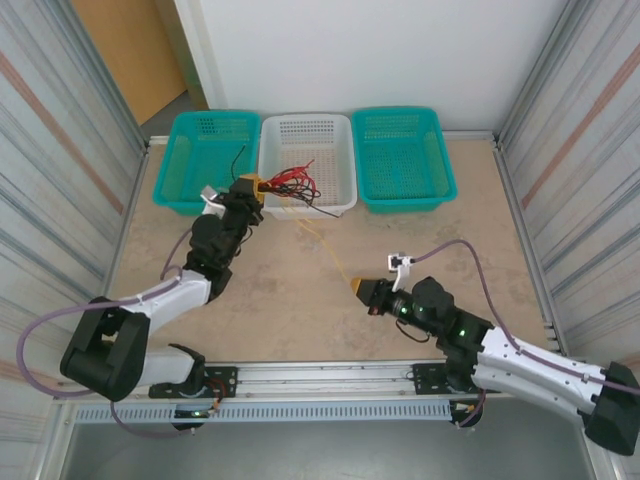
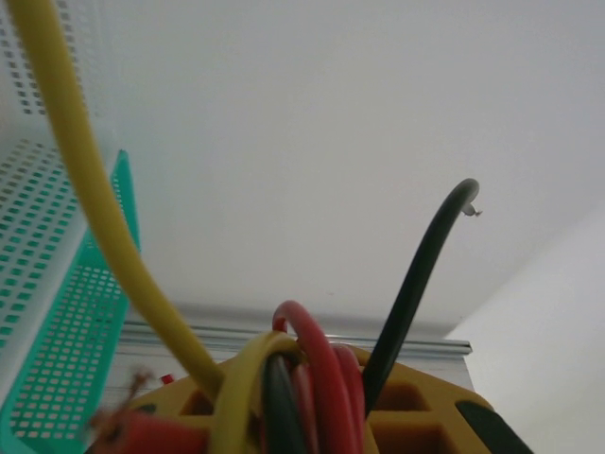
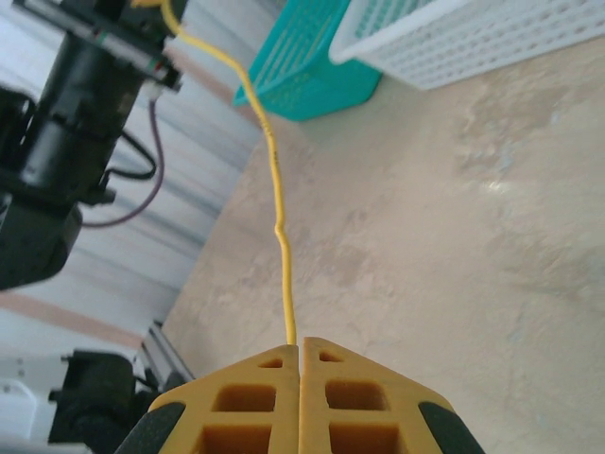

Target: Untangle the cables

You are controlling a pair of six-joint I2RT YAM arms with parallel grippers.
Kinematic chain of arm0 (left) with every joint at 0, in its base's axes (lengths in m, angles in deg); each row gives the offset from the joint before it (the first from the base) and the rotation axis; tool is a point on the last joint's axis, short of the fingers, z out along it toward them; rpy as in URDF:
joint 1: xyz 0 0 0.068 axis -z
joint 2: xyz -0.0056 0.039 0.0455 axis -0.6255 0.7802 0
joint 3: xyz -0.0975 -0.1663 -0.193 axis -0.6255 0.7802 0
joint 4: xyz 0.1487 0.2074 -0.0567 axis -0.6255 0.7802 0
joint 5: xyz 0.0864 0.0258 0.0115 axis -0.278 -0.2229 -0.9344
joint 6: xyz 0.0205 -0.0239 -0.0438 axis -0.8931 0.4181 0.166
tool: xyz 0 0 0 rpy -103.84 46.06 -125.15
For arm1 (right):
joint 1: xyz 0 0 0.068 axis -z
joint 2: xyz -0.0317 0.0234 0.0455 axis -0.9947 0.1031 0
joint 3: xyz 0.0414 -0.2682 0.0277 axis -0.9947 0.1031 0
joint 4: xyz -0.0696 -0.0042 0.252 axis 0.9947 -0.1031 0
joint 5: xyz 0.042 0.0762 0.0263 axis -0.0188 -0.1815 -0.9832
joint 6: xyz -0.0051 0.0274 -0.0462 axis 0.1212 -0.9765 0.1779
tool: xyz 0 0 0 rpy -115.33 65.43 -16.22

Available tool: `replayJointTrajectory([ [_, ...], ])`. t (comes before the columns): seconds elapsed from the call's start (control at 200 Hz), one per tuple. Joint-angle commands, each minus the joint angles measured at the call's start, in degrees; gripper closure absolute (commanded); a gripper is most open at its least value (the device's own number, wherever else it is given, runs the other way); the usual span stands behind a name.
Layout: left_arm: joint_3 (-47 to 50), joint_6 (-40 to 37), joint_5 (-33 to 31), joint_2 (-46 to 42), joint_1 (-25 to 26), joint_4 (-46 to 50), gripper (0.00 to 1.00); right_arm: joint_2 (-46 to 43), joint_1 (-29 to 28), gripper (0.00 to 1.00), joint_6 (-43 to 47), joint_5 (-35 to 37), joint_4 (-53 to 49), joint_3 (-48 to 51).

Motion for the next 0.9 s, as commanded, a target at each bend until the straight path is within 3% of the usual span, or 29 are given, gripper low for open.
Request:
replayJointTrajectory([
  [0.0,-2.69,-0.37,-1.71,-3.72,-1.36,-9.96,1.00,1.67,5.95,1.00,-2.02,-7.74,-2.53,-0.76],
  [0.12,-1.89,-0.39,2.49,-3.98,-1.66,-14.96,1.00,8.30,10.60,1.00,-0.85,-9.08,-6.20,-5.61],
  [0.336,2.88,-2.66,15.16,-9.66,-6.01,-15.51,1.00,18.48,15.30,1.00,1.86,-7.92,-11.26,-15.92],
  [0.481,8.15,-3.69,19.04,-14.28,-6.89,-14.72,1.00,23.11,20.76,1.00,2.74,-11.94,-10.80,-21.44],
  [0.591,10.77,-5.89,22.72,-16.64,-6.80,-14.68,1.00,25.83,21.84,1.00,4.29,-13.05,-11.85,-25.58],
  [0.742,14.13,-9.36,24.82,-20.79,-7.03,-10.11,1.00,27.14,22.12,1.00,5.12,-12.81,-13.17,-30.04],
  [0.892,14.86,-19.73,29.62,-25.25,-6.72,2.53,1.00,27.54,23.44,1.00,7.22,-12.24,-16.48,-35.71],
])
